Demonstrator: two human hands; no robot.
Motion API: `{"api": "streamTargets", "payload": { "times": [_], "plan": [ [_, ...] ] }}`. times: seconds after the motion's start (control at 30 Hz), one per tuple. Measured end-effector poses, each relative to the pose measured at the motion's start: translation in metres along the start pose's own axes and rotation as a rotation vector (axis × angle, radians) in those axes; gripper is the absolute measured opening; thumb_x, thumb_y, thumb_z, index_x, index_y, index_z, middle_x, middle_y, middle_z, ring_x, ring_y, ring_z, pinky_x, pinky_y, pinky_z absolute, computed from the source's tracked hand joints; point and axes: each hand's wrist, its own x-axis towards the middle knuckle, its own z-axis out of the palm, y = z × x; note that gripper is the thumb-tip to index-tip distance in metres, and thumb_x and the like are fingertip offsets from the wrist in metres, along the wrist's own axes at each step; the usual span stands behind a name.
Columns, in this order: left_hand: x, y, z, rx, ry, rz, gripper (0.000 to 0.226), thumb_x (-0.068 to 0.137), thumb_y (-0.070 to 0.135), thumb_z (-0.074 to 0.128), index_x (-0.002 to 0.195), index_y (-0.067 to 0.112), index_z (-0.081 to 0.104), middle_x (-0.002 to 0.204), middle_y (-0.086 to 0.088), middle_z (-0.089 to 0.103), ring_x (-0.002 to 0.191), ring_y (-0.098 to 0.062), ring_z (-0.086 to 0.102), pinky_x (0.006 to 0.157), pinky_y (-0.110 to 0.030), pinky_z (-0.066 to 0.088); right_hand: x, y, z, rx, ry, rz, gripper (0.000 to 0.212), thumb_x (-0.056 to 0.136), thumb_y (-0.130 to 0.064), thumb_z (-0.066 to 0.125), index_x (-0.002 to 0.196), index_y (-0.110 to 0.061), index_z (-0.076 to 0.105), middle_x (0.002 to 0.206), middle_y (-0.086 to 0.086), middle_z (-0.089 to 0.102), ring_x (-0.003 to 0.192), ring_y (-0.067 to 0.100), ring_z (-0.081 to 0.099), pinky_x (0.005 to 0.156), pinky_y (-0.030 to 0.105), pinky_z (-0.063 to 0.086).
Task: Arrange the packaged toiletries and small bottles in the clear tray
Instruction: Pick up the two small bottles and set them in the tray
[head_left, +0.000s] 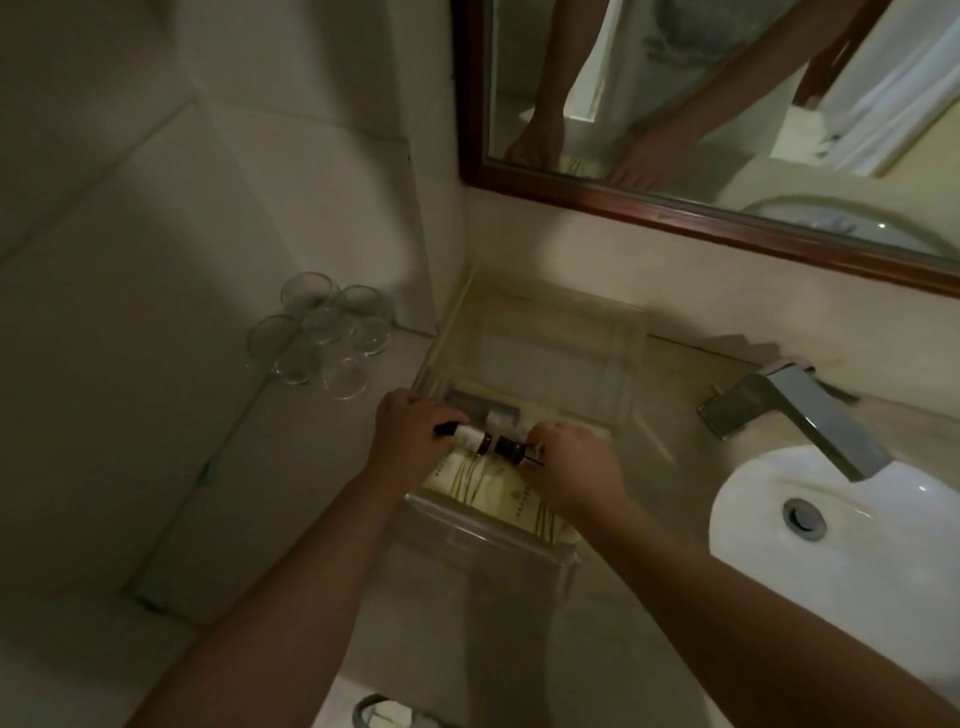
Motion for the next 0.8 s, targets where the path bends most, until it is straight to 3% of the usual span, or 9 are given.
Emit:
{"api": "streamTargets", "payload": {
  "times": [0.17, 0.47, 0.67, 0.8],
  "plan": [
    [-0.001, 0.004, 0.000, 0.106, -0.103, -0.051, 0.028, 0.077, 0.035, 0.068, 0.104, 0.044, 0.068, 0.123, 0.009, 0.055, 0.118, -0.025, 0.036, 0.096, -0.039, 0.021, 0.004, -0.001, 0.000, -0.024, -0.007, -0.015, 0.024, 0.084, -0.040, 0.061, 0.104, -0.028, 0.063, 0.099, -0.003, 0.064, 0.092, 0.022, 0.061, 0.070, 0.033, 0.048],
    [-0.014, 0.003, 0.004, 0.131, -0.001, -0.051, 0.029, 0.078, 0.030, 0.067, 0.106, 0.038, 0.066, 0.108, 0.011, 0.067, 0.106, -0.022, 0.047, 0.085, -0.038, 0.026, 0.001, -0.001, 0.004, -0.016, -0.003, -0.029, 0.022, 0.085, -0.041, 0.060, 0.102, -0.027, 0.060, 0.097, -0.002, 0.062, 0.091, 0.023, 0.060, 0.066, 0.032, 0.040],
    [-0.032, 0.002, 0.019, 0.029, 0.067, -0.165, 0.037, 0.074, 0.026, 0.074, 0.111, 0.029, 0.066, 0.118, 0.000, 0.062, 0.107, -0.025, 0.052, 0.089, -0.040, 0.033, -0.002, 0.000, 0.004, 0.025, -0.019, -0.004, 0.027, 0.087, -0.041, 0.058, 0.109, -0.026, 0.060, 0.101, -0.001, 0.061, 0.094, 0.023, 0.058, 0.076, 0.036, 0.050],
    [-0.031, 0.002, 0.019, 0.036, 0.055, -0.140, 0.038, 0.074, 0.027, 0.074, 0.111, 0.028, 0.067, 0.115, -0.002, 0.063, 0.107, -0.027, 0.053, 0.090, -0.041, 0.035, -0.003, 0.001, 0.006, 0.048, -0.012, 0.001, 0.027, 0.086, -0.041, 0.059, 0.109, -0.027, 0.061, 0.101, -0.002, 0.061, 0.095, 0.022, 0.059, 0.077, 0.037, 0.051]
  ]
}}
